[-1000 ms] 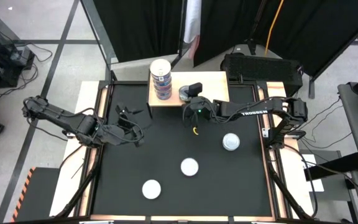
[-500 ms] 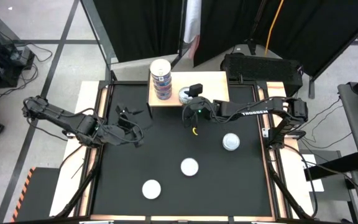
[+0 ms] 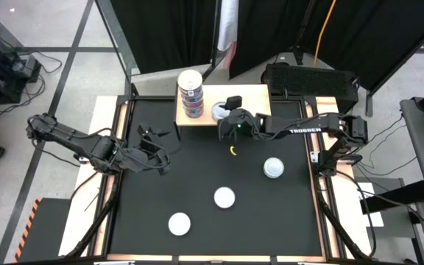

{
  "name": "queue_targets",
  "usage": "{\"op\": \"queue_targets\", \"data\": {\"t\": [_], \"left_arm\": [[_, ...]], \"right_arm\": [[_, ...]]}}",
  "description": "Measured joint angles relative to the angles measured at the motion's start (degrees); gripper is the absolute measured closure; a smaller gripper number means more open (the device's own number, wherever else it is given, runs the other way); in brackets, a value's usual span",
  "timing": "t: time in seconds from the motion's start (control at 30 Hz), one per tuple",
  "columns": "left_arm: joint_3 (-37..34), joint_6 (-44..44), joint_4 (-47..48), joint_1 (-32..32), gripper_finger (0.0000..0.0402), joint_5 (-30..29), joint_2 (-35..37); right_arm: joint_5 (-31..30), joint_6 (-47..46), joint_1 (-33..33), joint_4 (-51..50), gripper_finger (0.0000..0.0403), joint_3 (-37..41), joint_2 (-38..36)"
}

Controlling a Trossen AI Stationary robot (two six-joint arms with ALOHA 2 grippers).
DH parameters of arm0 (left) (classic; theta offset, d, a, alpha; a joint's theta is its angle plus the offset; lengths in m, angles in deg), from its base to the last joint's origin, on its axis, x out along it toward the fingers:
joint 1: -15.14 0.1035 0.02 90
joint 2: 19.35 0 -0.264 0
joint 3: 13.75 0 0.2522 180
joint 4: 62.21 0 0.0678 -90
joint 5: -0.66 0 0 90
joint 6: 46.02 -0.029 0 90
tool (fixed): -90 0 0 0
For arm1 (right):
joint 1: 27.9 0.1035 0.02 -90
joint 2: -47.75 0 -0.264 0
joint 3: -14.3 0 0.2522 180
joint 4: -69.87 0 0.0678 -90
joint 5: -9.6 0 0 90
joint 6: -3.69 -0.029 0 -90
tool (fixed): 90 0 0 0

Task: Stack canned seafood by type on shelf
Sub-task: Put the green tuna can on the shelf, then stack the green tuna can on top of the other green tuna can on the shelf

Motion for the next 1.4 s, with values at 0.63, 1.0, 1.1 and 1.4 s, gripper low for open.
{"op": "queue_targets", "data": {"t": [0.63,1.0,1.1,1.4], "left_arm": [[-3.3,1.3,2.8,4.0,0.0064,-10.7,-0.1],[-8.8,-0.2,-2.5,9.1,0.0191,-9.4,-0.2],[-10.3,-1.5,-4.9,10.3,0.0239,-8.2,-0.2],[-13.6,0.1,-8.1,11.3,0.0345,-5.8,-0.2]], "right_arm": [[-12.4,-52.3,13.1,-38.8,0.0094,-1.6,-18.3],[-13.4,-72.8,18.0,-46.9,0.0168,13.6,-32.0],[-13.7,-76.8,19.4,-45.1,0.0197,18.4,-34.4],[-15.1,-79.9,20.1,-44.4,0.0292,24.5,-36.0]]}}
